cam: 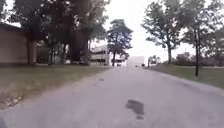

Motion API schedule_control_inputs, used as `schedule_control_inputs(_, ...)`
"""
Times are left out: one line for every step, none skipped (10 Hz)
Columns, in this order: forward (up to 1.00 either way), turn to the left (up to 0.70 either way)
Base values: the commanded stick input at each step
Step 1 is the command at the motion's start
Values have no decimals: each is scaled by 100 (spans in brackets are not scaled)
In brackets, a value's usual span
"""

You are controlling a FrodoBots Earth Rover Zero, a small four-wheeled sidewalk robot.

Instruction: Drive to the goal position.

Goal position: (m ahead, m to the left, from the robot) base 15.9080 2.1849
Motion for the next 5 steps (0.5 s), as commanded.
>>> schedule_control_inputs(85,0)
schedule_control_inputs(85,0)
schedule_control_inputs(85,0)
schedule_control_inputs(85,0)
schedule_control_inputs(85,0)
